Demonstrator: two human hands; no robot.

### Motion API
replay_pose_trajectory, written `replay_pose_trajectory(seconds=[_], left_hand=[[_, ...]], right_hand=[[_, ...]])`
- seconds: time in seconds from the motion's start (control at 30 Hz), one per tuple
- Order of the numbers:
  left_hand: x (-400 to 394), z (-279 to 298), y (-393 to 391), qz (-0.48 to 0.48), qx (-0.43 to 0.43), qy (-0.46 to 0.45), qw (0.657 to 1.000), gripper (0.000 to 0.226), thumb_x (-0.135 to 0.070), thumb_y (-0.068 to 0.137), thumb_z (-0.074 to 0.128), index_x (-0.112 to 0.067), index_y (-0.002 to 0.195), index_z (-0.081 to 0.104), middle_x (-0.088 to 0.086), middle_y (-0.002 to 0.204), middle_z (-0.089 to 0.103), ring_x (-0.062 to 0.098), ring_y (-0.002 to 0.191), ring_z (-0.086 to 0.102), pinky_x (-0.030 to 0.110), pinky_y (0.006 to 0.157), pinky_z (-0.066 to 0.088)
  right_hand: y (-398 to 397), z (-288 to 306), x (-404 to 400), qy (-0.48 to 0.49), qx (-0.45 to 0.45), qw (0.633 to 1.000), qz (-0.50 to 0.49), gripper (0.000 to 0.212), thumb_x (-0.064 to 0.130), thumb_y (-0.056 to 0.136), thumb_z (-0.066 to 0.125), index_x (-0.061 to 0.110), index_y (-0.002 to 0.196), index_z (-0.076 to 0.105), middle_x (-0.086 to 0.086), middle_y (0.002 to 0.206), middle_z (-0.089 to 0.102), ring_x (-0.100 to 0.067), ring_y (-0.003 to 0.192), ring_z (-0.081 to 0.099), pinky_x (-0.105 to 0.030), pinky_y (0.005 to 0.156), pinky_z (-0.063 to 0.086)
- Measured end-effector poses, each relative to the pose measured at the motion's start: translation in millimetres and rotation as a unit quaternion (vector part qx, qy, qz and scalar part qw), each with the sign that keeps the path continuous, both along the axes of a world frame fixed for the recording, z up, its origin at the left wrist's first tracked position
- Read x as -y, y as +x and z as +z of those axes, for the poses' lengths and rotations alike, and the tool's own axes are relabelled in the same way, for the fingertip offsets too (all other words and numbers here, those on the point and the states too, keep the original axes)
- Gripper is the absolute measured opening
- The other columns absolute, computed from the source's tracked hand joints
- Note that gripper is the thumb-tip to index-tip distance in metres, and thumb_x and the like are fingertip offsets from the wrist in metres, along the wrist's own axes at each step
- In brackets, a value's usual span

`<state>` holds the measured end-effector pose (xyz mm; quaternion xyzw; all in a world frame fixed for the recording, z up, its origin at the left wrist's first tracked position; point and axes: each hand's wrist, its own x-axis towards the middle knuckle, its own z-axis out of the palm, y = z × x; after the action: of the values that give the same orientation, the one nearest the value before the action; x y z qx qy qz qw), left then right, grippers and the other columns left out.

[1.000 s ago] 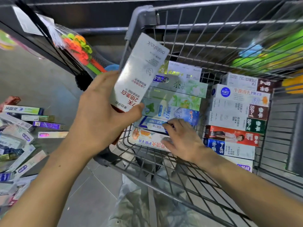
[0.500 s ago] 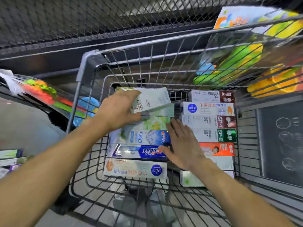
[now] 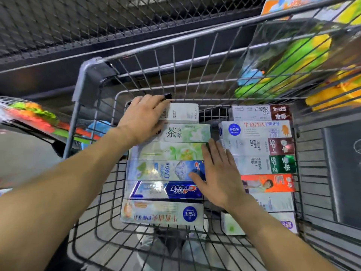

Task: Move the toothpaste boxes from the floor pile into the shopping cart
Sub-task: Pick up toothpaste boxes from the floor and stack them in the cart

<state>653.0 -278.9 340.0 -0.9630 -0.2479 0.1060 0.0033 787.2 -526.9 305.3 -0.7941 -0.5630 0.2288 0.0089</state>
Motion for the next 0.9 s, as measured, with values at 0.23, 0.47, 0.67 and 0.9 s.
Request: replay_pose_trajectory(seconds=[0.23, 0.47, 0.67, 0.9], left_hand=[[20.0, 26.3, -20.1, 0.033, 0.001, -0.005, 0.999, 0.069, -0.036, 0.090, 0.064, -0.001, 0.146, 0.044, 0.016, 0.151, 0.046, 0.037, 0.136, 0.042, 0.048, 0.113, 0.030], [74.2, 118.3, -73.7, 0.099, 0.011, -0.027, 0.995, 0.077, -0.057, 0.098, 0.012, -0.008, 0.154, 0.034, 0.012, 0.158, 0.038, 0.029, 0.148, 0.029, 0.048, 0.124, 0.018], [93.9, 216.8, -153.4, 0.200, 0.042, 0.000, 0.979, 0.078, -0.059, 0.097, 0.018, -0.009, 0.150, 0.043, 0.011, 0.155, 0.043, 0.031, 0.145, 0.036, 0.052, 0.120, 0.027], [109.5, 257.2, -354.8, 0.370, 0.066, 0.037, 0.926, 0.077, -0.063, 0.098, 0.020, -0.009, 0.144, 0.051, 0.013, 0.147, 0.053, 0.035, 0.135, 0.049, 0.053, 0.112, 0.036]], right_hand=[[3.1, 27.4, -14.8, 0.005, 0.033, 0.999, 0.026, 0.095, 0.070, 0.087, 0.014, 0.008, 0.158, 0.020, -0.015, 0.166, 0.012, -0.032, 0.154, 0.013, -0.048, 0.122, 0.011], [-3.3, 134.6, -33.6, 0.009, 0.059, 0.997, 0.054, 0.100, 0.077, 0.083, -0.004, 0.014, 0.160, 0.007, -0.011, 0.168, -0.004, -0.027, 0.155, -0.006, -0.043, 0.122, -0.006], [-41.5, 238.5, -64.5, 0.059, 0.099, 0.988, 0.099, 0.092, 0.075, 0.093, 0.007, 0.013, 0.159, 0.017, -0.013, 0.167, 0.011, -0.030, 0.154, 0.010, -0.048, 0.124, 0.008], [-180.7, 297.5, -115.8, 0.132, 0.114, 0.959, 0.223, 0.090, 0.073, 0.090, 0.023, 0.009, 0.150, 0.044, -0.015, 0.159, 0.036, -0.033, 0.146, 0.034, -0.052, 0.119, 0.027]])
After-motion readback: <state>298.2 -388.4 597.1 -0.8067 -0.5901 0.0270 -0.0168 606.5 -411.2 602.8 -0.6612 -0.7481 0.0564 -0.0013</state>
